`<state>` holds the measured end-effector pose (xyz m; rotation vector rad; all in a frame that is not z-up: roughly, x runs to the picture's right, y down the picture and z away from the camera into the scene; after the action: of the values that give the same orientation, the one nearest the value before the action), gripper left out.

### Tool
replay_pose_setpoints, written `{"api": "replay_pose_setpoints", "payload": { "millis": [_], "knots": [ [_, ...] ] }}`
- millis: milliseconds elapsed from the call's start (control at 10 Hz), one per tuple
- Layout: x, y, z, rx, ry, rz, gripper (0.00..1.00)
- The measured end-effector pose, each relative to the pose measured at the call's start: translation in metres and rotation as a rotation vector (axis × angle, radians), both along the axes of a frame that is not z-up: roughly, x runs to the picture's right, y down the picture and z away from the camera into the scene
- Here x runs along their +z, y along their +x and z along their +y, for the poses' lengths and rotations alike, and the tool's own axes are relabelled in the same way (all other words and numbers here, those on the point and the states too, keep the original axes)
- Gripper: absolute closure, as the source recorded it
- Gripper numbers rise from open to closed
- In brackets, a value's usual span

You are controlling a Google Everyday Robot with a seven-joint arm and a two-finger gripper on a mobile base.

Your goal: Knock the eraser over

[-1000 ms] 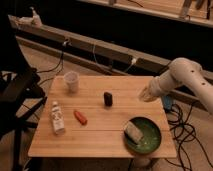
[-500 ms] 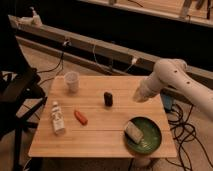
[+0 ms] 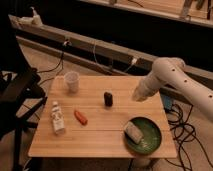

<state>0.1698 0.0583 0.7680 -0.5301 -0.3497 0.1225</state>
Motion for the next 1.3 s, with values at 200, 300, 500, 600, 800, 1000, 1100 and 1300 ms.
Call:
{"api": "replay_pose_setpoints", "payload": {
  "millis": [200, 300, 500, 600, 800, 1000, 1100, 1300],
  "knots": [
    [-0.002, -0.009, -0.004, -0.012, -0.012, -0.005, 0.73],
    [-0.001, -0.007, -0.007, -0.012, -0.009, -0.006, 0.73],
    [0.001, -0.002, -0.001, -0.008, -0.007, -0.010, 0.73],
    [0.009, -0.006, 0.005, -0.001, -0.010, -0.026, 0.73],
    [0.018, -0.012, 0.005, 0.001, -0.008, -0.035, 0.73],
    [0.015, -0.016, -0.005, -0.003, -0.008, -0.020, 0.73],
    [0.013, -0.015, -0.004, -0.003, -0.016, -0.022, 0.73],
    [0.022, -0.027, -0.002, -0.005, -0.013, -0.041, 0.73]
  ]
}}
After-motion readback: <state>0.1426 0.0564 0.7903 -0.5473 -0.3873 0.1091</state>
